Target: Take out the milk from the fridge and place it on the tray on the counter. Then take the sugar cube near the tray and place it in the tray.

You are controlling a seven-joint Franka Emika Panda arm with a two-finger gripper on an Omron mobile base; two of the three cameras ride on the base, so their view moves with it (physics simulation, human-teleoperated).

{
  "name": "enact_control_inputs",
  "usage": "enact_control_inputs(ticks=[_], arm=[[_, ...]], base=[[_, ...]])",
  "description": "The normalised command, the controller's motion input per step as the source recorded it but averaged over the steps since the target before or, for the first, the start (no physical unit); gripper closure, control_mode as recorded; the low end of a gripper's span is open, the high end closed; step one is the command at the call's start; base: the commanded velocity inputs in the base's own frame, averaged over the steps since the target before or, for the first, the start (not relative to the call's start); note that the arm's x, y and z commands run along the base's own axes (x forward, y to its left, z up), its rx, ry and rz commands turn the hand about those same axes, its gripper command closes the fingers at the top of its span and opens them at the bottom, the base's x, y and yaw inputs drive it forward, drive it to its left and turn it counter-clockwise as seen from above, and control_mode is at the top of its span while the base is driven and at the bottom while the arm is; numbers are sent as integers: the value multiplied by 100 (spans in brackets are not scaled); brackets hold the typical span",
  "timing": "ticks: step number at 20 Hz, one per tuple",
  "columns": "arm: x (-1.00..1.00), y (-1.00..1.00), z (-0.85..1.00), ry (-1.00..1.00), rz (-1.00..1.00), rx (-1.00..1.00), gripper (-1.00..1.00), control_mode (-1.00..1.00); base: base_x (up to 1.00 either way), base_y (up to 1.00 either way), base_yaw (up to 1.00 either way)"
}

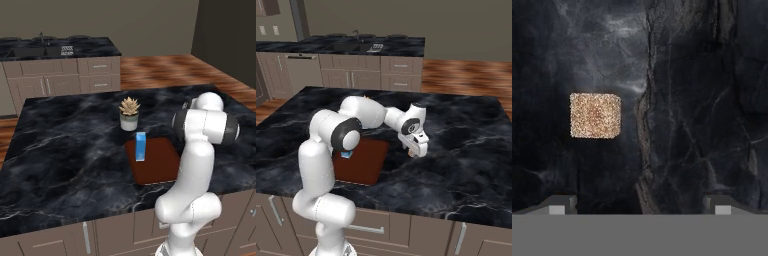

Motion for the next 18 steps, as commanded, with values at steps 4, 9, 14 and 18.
enact_control_inputs(ticks=[4,9,14,18], arm=[[12,-7,-24,0,0,0,-100,-100],[28,3,-11,0,0,0,-100,-100],[43,0,-2,0,0,0,-100,-100],[40,0,-10,0,0,0,-100,-100]], base=[[0,0,0],[0,0,0],[0,0,0],[0,0,0]])
